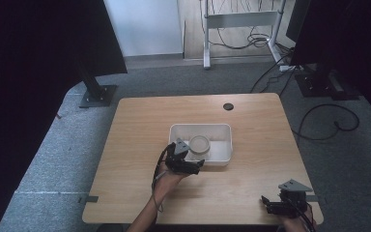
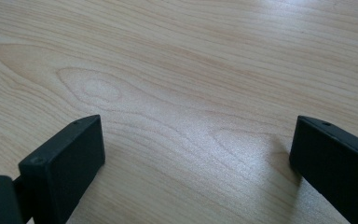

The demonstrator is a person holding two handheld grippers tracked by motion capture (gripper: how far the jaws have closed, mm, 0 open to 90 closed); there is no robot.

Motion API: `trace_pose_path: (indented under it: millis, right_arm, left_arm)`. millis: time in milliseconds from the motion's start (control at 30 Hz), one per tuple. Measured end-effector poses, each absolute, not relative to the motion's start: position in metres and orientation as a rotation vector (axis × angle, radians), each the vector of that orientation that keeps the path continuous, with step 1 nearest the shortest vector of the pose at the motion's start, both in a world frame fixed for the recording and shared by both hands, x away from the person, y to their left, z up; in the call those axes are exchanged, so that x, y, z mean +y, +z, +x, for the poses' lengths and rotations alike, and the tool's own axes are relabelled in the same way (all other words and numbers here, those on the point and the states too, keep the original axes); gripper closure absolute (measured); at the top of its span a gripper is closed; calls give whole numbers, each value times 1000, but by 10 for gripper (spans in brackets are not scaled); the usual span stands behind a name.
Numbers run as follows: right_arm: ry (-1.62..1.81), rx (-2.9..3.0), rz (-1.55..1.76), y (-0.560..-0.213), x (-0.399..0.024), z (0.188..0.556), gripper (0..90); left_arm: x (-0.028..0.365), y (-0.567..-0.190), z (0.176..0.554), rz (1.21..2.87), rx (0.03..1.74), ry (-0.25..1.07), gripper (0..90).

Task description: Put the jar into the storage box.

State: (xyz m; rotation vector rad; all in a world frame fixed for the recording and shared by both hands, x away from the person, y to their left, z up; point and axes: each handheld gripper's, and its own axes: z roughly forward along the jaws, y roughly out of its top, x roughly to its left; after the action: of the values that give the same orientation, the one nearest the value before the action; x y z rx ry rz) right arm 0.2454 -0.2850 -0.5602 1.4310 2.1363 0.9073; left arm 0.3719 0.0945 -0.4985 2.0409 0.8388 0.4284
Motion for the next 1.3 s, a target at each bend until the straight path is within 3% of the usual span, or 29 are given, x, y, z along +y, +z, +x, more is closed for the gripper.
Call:
trace_pose_path:
  millis: [1300]
  right_arm:
    - [909, 2137, 1429, -560, -285, 245, 28]
  left_arm:
    - [139, -488, 351, 2020, 784, 394, 56]
